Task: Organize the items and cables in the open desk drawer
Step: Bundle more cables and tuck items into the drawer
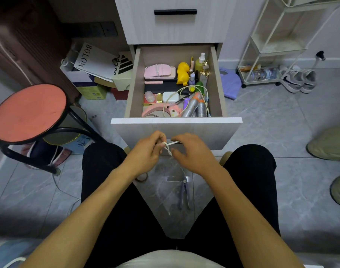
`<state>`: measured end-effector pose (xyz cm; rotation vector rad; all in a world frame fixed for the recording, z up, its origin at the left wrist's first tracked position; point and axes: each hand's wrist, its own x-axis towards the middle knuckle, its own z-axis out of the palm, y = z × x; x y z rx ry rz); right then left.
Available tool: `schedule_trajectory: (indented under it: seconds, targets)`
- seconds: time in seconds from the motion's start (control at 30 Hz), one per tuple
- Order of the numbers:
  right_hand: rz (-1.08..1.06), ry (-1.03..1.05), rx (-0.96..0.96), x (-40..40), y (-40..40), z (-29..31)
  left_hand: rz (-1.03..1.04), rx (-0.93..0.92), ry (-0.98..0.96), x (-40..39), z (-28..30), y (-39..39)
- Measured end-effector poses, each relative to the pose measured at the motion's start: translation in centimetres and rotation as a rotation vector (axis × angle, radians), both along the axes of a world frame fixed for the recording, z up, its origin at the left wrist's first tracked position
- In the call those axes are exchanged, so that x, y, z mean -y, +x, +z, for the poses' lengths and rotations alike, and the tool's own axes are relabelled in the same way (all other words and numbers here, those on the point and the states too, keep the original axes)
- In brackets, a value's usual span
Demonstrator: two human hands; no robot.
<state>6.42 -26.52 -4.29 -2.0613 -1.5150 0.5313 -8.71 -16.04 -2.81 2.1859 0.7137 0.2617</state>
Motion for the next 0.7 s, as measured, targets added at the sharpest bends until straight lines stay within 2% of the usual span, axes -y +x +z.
schedule_trajectory:
  seconds: [0.07, 0.13, 0.23, 0.27, 0.3, 0.33, 0.4, 0.43, 0.53, 0.7]
  targets:
    - [0.137, 0.004, 0.026, -0.4, 0.0, 0.9, -0.001, 0.006, -0.023, 0.1, 0.5, 0.3]
    - [0.129, 0.046, -0.128, -0.4, 0.2, 1.5, 0.013, 0.023, -0.071, 0.0, 0.8, 0.2]
    - [-0.318, 0.159, -0.76, 0.1, 1.3, 1.9, 0.064, 0.026, -0.142, -0.3, 1.1, -0.2]
    - [-0.447, 0.182, -0.857, 0.4, 1.6, 1.5, 0.086, 0.018, -0.147, -0.5, 1.1, -0.4]
    - [-0.494, 0.15, -0.788, 0.6, 1.9, 0.9, 0.103, 0.01, -0.145, -0.6, 1.0, -0.6]
    - [-0.455, 0.066, -0.63, 0.7, 2.1, 0.5, 0.114, 0.002, -0.142, -0.6, 0.9, -0.8]
    - [-0.296, -0.093, -0.307, 0.9, 1.7, 0.4, 0.106, -0.017, -0.146, -0.5, 0.9, -0.8]
    - [-0.229, -0.108, -0.223, 0.8, 1.4, 0.5, 0.097, -0.016, -0.162, -0.3, 0.9, -0.6]
    - [-0.078, -0.006, -0.128, 0.1, 0.3, 1.3, 0.083, 0.003, -0.175, 0.2, 1.5, 0.2]
    - [0.032, 0.161, 0.283, -0.8, 0.0, 1.1, 0.073, -0.012, -0.144, 0.0, 1.7, -0.2]
